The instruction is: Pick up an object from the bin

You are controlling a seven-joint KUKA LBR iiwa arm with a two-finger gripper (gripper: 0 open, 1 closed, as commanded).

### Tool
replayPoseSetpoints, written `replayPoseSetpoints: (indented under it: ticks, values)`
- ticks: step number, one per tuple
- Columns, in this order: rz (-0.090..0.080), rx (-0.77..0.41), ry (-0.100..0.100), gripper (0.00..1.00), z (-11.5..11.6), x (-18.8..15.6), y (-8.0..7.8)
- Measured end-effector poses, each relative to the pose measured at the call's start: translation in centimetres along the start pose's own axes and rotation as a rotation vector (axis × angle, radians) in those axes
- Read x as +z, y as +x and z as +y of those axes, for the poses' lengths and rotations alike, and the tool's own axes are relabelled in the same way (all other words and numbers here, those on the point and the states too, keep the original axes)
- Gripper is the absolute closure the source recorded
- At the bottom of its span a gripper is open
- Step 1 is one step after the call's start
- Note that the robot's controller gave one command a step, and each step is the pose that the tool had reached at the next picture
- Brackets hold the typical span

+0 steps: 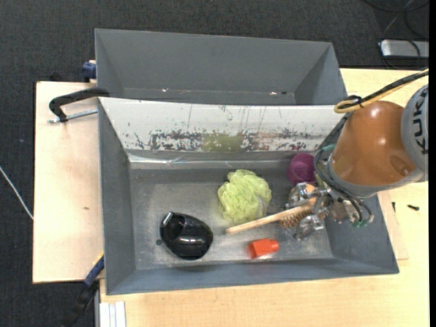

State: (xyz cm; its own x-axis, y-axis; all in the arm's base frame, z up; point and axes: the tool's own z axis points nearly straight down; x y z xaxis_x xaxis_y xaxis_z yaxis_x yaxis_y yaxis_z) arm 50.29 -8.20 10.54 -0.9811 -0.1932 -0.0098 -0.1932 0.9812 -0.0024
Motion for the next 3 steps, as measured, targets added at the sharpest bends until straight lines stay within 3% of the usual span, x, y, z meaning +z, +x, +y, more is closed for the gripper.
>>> replayPoseSetpoints:
  ticks: [3]
  values:
    - [0.005, 0.001, -0.002, 1.00, 0.1, -2.9, 0.1]
